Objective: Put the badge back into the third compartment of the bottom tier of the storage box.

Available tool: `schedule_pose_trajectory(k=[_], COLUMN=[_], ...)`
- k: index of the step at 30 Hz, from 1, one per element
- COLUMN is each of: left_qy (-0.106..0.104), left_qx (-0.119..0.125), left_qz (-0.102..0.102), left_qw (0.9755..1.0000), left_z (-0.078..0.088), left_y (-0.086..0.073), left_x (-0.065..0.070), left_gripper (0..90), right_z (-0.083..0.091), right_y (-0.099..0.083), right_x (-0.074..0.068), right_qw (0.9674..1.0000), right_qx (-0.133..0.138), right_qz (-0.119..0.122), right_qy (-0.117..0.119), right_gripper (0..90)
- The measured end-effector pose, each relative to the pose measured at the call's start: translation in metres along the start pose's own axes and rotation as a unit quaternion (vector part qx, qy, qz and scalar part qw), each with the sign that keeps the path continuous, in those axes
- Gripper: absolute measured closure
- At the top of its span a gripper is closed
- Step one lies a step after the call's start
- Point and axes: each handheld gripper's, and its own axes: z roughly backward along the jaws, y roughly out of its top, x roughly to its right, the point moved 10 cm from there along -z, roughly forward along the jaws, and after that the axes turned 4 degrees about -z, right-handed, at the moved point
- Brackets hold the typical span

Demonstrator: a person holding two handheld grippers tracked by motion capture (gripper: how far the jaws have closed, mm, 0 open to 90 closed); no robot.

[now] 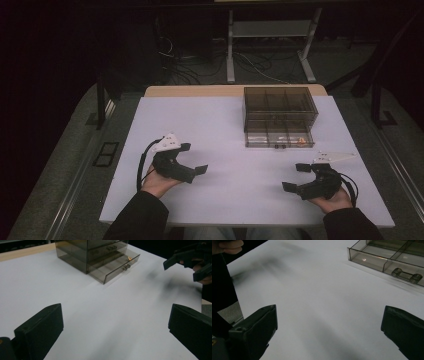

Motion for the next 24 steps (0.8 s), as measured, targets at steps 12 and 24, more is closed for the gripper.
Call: schedule_pose_trajectory(k=[12, 24], left_qy=[0.025, 0.027], left_qx=[0.004, 0.011], left_qz=[0.028, 0.048], left_qw=[0.9993, 0.9984], left_z=[0.022, 0.020], left_y=[-0.034, -0.053], left_x=[-0.008, -0.006], left_gripper=[0.0, 0.0], right_z=[-0.002, -0.002], right_y=[-0.001, -0.001], right_x=[-0.001, -0.001], right_qw=[1.0000, 1.0000], right_qx=[-0.003, -0.004], right_qz=[0.000, 0.000], right_qy=[0.000, 0.001], right_gripper=[0.0, 0.0])
